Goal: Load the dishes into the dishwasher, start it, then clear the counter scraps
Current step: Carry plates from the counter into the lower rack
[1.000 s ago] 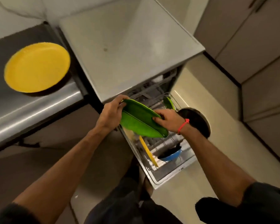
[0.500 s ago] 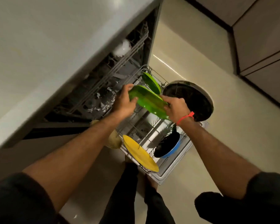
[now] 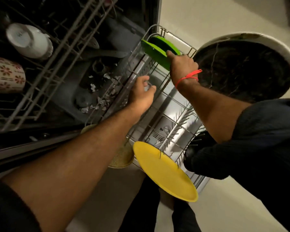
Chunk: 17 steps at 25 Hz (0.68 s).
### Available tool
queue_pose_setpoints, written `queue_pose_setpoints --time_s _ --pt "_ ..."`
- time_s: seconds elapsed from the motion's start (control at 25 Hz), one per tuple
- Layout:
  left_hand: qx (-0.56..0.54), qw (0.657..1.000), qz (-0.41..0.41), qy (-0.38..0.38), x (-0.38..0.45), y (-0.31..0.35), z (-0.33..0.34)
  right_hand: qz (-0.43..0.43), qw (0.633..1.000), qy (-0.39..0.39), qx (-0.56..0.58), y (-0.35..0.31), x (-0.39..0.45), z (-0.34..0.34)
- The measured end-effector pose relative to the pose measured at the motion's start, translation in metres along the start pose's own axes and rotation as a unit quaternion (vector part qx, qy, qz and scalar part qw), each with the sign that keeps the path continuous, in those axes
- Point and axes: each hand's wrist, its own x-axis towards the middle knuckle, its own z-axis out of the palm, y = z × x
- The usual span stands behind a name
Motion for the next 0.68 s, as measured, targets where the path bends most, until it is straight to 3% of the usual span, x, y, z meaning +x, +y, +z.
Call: queue_pose_setpoints --time_s 0.2,0.44,0.68 --pt "0.002 0.999 0.014 -0.029 -0.002 -0.008 0.005 0.028 0.999 -0.028 -0.019 0.006 0.003 0.022" --pt "0.000 1.000 0.016 -0.023 -0.003 -0.014 -0.008 -0.001 0.991 -0.074 0.110 0.020 0.021 0.038" --pt "-0.026 1.000 0.010 0.011 -0.056 -0.021 -0.025 -0.037 0.976 0.014 0.216 0.019 -0.054 0.022"
